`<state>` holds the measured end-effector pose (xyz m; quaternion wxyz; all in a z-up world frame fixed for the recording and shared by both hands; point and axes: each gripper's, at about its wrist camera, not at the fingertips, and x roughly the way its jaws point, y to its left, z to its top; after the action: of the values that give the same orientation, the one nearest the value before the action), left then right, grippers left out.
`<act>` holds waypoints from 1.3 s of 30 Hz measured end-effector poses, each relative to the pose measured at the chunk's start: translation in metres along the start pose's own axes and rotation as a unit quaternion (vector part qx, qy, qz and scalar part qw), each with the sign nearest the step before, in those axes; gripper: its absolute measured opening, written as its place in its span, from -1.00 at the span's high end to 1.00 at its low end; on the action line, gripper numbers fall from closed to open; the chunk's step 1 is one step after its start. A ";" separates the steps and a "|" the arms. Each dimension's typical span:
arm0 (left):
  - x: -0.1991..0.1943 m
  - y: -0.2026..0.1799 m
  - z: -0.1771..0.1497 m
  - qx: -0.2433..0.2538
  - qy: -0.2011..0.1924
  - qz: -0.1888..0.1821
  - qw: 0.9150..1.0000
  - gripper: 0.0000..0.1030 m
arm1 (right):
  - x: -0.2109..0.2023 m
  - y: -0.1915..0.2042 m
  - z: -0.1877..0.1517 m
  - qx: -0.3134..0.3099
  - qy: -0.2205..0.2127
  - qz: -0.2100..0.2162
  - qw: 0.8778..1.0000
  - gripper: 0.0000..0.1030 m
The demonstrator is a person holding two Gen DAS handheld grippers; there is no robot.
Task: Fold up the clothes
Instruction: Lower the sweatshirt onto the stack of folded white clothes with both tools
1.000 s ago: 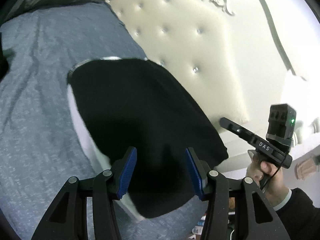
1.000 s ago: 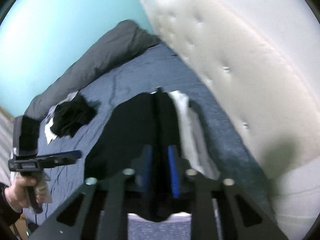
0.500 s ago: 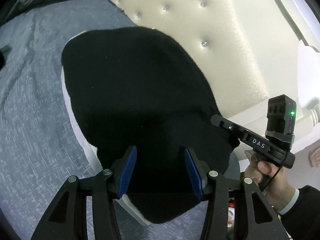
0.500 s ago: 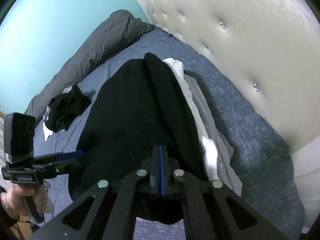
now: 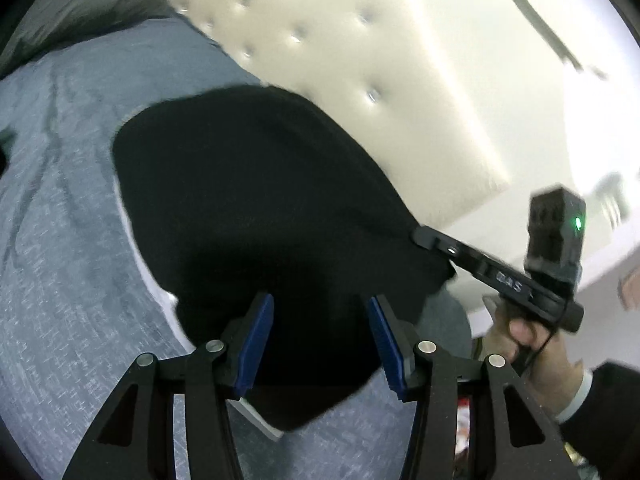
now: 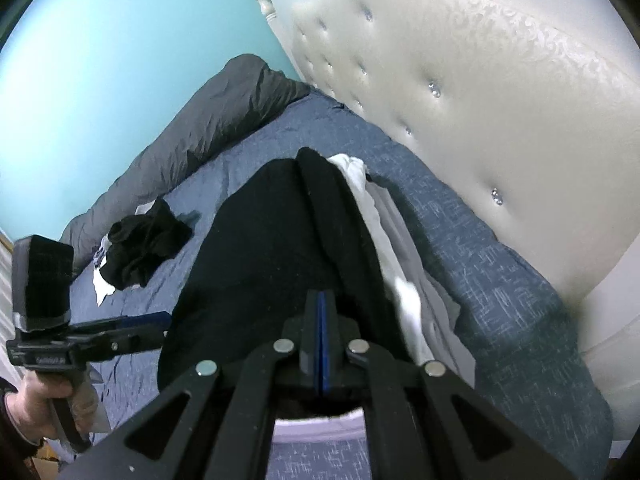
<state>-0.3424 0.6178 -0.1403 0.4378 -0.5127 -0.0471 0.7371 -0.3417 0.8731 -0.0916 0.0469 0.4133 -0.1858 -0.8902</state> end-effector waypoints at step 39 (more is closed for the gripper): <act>-0.017 0.035 -0.007 -0.037 -0.027 0.019 0.999 -0.05 | -0.019 0.025 -0.013 0.005 -0.017 -0.053 0.998 1.00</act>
<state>-0.3563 0.5819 -0.1490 0.4034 -0.5091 -0.0761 0.7565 -0.3214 0.8510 -0.0762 -0.0059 0.4079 -0.1691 -0.8972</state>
